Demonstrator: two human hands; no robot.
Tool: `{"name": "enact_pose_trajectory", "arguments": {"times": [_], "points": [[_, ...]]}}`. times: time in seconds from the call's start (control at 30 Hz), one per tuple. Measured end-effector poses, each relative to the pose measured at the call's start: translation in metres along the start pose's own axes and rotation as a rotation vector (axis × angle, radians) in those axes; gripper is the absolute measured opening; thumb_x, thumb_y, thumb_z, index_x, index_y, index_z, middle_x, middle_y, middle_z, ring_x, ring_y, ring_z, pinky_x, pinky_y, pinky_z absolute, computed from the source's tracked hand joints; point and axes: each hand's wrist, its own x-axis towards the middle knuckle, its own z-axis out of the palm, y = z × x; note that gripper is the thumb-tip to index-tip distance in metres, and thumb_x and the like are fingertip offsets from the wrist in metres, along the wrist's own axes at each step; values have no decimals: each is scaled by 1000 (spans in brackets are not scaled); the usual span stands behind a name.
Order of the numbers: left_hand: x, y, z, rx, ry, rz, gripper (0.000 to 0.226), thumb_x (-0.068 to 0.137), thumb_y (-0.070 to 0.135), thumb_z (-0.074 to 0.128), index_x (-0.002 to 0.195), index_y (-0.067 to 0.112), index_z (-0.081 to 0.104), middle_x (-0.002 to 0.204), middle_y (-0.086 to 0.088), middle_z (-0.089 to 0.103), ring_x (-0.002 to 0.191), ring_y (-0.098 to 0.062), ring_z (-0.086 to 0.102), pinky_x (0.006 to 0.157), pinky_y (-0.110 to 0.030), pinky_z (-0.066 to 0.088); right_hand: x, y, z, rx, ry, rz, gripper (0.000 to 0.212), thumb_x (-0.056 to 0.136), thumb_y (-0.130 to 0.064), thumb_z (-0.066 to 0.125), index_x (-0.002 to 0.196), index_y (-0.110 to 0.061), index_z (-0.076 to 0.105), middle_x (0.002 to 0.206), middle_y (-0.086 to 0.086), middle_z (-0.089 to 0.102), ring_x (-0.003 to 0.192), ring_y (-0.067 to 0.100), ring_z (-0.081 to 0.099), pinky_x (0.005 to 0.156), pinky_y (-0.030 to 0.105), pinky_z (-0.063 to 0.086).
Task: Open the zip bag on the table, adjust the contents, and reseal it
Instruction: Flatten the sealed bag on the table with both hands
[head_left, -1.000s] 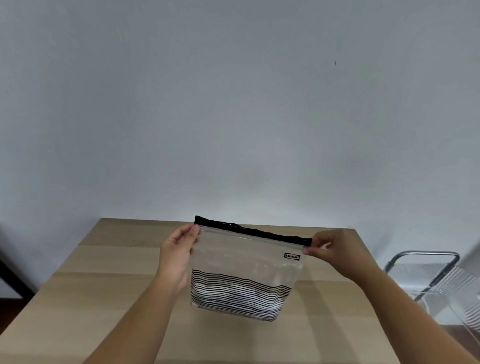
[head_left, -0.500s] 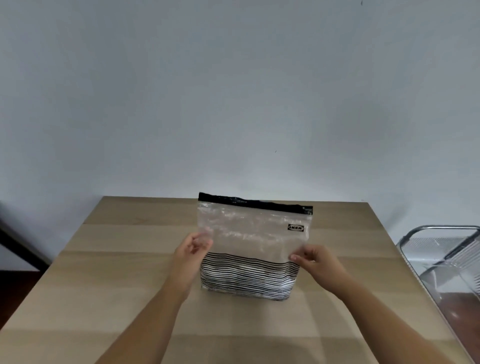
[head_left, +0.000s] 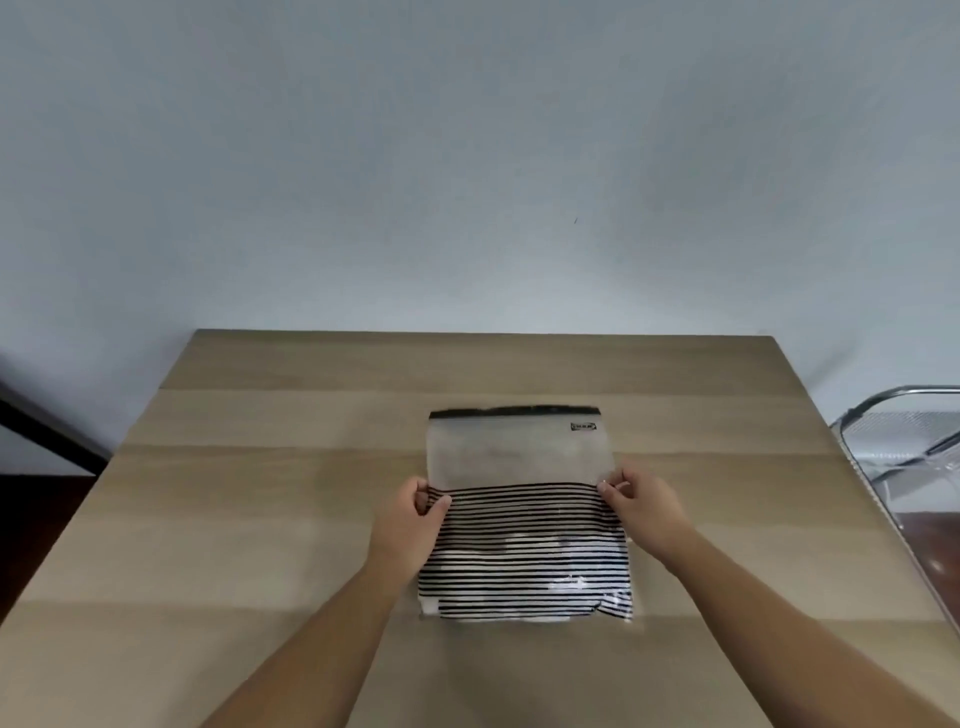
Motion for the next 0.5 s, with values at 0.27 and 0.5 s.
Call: {"name": "enact_pose_trajectory", "arguments": {"times": [0.27, 0.5], "points": [[-5, 1, 10, 509, 201, 209, 47, 89, 42, 48, 128, 18, 39, 124, -5, 54, 107, -23, 54, 85, -35, 45, 0, -4, 20, -334, 140, -113, 36, 88, -26, 56, 122, -19, 46, 124, 4, 52, 112, 25, 51, 95, 38, 43], [36, 23, 56, 692, -8, 415, 59, 97, 45, 19, 148, 21, 5, 159, -1, 7, 146, -17, 3, 117, -38, 7, 30, -27, 76, -591, 38, -399, 58, 96, -46, 29, 147, -30, 9, 160, -2, 1, 146, 18, -3, 118, 40, 5]]}}
